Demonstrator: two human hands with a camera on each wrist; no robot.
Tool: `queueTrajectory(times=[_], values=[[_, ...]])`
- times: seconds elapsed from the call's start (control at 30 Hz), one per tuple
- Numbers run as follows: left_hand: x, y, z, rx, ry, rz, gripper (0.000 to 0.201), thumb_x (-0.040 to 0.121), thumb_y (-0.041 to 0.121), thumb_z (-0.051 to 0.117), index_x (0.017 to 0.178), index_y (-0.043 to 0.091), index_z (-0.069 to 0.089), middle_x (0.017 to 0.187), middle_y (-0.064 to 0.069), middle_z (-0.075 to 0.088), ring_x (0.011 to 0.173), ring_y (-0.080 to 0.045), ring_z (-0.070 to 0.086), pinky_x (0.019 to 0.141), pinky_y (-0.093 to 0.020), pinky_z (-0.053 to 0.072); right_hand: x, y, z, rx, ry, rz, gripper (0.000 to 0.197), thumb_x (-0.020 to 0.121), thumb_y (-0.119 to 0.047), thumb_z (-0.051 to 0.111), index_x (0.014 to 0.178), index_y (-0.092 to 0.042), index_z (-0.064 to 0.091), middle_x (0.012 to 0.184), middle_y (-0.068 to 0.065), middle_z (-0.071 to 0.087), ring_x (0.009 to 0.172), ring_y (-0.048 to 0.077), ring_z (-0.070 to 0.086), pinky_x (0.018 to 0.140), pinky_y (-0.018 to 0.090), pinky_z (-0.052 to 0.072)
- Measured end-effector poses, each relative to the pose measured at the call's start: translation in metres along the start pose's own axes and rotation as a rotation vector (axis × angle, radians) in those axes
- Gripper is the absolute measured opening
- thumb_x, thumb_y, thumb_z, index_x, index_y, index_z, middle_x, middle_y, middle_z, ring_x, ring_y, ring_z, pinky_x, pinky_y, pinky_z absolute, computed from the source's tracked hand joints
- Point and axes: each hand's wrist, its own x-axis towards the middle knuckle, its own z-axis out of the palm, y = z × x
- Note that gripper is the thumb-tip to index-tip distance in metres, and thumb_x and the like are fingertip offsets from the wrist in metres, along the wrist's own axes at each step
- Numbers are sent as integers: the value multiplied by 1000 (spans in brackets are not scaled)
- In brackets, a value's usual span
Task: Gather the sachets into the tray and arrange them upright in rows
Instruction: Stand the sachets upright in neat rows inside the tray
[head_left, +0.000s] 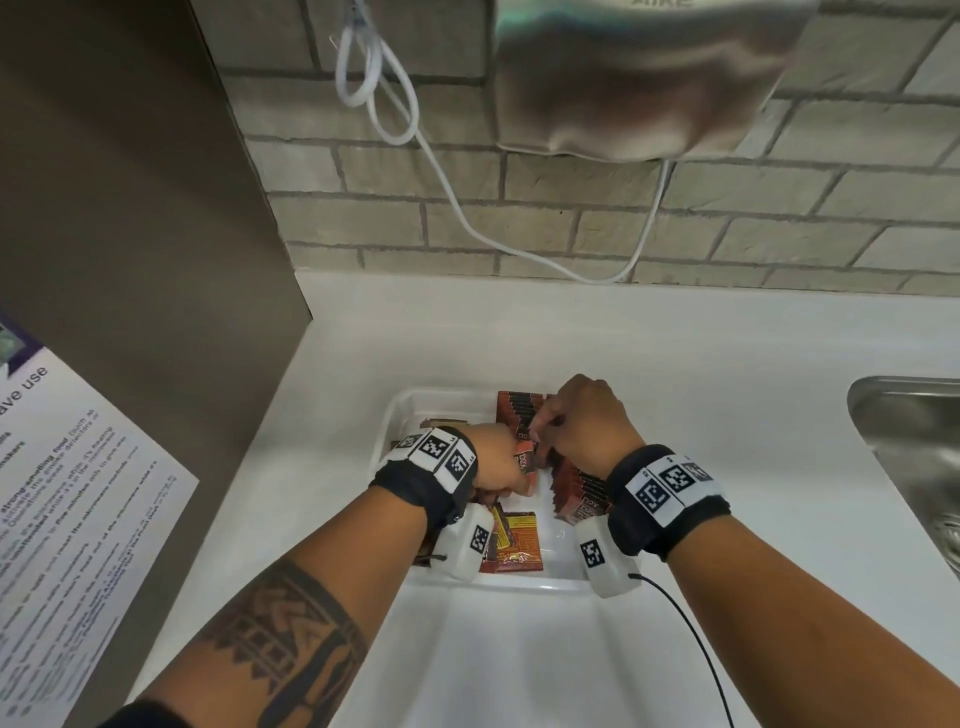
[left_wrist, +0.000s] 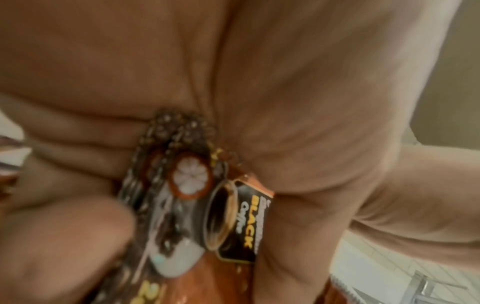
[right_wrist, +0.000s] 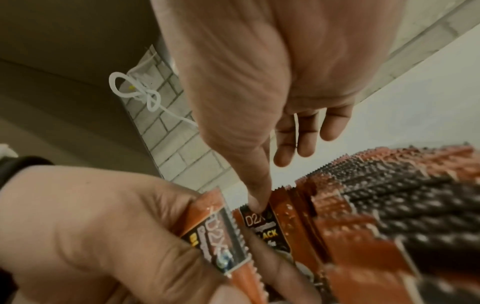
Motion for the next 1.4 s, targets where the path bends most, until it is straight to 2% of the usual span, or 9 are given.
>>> queueTrajectory(times=[0.1,0.17,0.33,0.73,0.9,1.03,1.2,1.3,1.4], values=[[6,4,4,-48,-20,-16,25,92,29,68,76,10,66,54,1,63,38,-11,52,46,-20,43,-1,-1,1,-90,-24,-6,22,85,-24,66,72,-37,77,101,-9,60,104,18,47,94,41,45],[8,5,4,-50,-22,-19,26,92,30,68,76,10,66,55,1,62,37,-11,51,46,-20,44,-1,0,0,-125,-39,-4,20,88,-25,63,79,-36,77,106,-5,53,105,18,42,95,39,41],[10,6,3,-56,-23,-18,24,93,32,68,80,11,66,58,2,62,38,-10,52,44,-19,43,5,4,3,-89,-37,4,24,83,-21,67,65,-38,70,98,-9,64,103,19,53,91,40,46],[6,8,3,-67,-17,-39,26,92,34,69,79,13,64,61,2,62,39,-10,52,41,-17,41,10,9,2,12,-20,-17,19,78,-23,78,70,-38,70,85,-14,69,94,18,64,93,44,51],[7,5,6,-196,-56,-67,29,93,26,69,104,-1,70,75,-7,65,54,-19,57,59,-30,52,4,7,-6,61,18,-27,22,84,-16,72,76,-37,72,81,-21,64,91,11,64,92,39,51],[-2,1,-2,-295,-45,-54,21,93,18,68,105,0,68,79,-9,64,58,-19,60,62,-28,55,-10,3,-18,120,19,-75,16,91,-18,64,85,-30,73,91,-15,67,82,0,58,68,7,38],[-8,-13,-9,-771,-7,137,16,91,16,74,106,12,70,95,-8,70,86,-21,70,88,-38,60,-22,-2,-28,281,-23,-92,8,90,-29,70,98,-27,72,91,-13,70,86,-1,63,70,12,42],[-12,-16,-9,-952,42,276,16,92,13,73,108,16,69,101,-4,74,91,-14,72,85,-34,61,-20,-5,-29,346,-10,-102,5,89,-27,73,93,-29,71,87,-10,73,77,-5,64,67,8,42],[-14,-18,-7,-981,86,323,25,90,14,75,114,18,69,112,-10,74,104,-22,72,84,-35,61,-17,-7,-30,401,32,-99,5,88,-24,75,88,-29,73,86,-7,75,78,2,67,67,10,46]])
